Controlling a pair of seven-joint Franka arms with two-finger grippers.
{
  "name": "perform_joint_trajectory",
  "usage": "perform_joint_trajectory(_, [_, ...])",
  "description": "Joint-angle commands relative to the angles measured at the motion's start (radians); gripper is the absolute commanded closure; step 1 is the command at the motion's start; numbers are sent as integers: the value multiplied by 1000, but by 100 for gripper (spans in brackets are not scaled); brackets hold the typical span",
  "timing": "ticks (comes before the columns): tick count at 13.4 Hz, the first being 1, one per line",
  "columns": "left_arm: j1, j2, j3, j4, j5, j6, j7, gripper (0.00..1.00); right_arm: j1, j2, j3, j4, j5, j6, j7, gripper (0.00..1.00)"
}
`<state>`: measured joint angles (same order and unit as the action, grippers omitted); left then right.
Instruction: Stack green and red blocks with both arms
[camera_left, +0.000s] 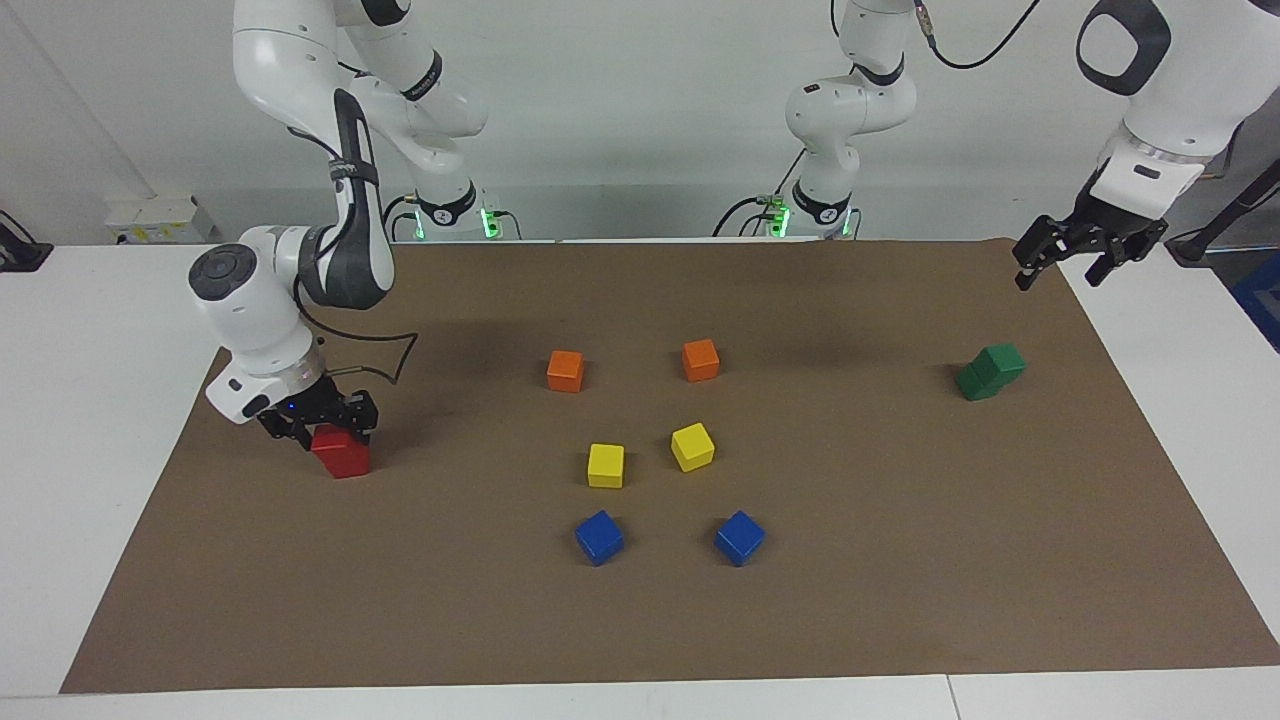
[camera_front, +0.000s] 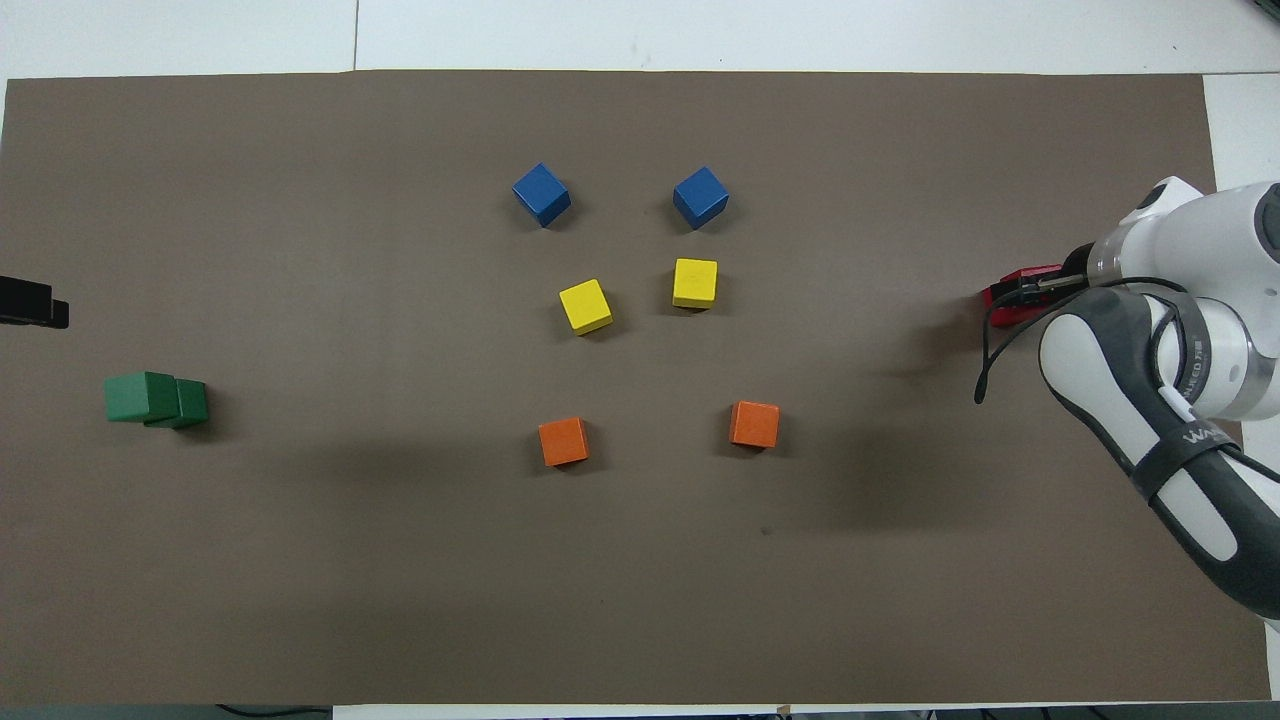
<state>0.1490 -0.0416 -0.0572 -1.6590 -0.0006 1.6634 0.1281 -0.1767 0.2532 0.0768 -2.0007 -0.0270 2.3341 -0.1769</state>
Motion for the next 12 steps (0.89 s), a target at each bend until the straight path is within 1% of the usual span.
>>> perform_joint_trajectory(1, [-22,23,10,67,-18,-83,-12,0,-12,-15,6,-24,-2,24,-39,0])
perform_joint_trajectory(3, [-41,20,10,81,-21,-131,-15,0,-10,-14,8,-7,-2,2,-35,0])
perform_joint_trajectory(4, [-55,17,11,84,-25,-132,-19,0,-9,-22,6,2,-2,-13,-36,0])
perform_joint_trajectory(5, [-64,17,13,82,-25,-132,-30,0,-4,-50,6,17,-2,-54,-35,0])
perform_joint_trajectory(6, [-100,14,23,82,-24,-131,-36,0,0,-75,6,54,-2,-127,-33,0])
perform_joint_trajectory(8, [-156,13,60,79,-22,-120,-38,0,5,-110,14,161,-2,-304,-27,0])
perform_joint_trajectory(9, [-161,11,62,77,-21,-120,-38,0,8,-142,18,190,7,-368,-18,0])
perform_joint_trajectory(11, [-163,14,63,77,-19,-120,-39,0,34,-224,23,192,15,-448,25,0])
perform_joint_trajectory(12, [-163,14,63,80,-21,-120,-39,0,63,-261,26,200,15,-496,71,0])
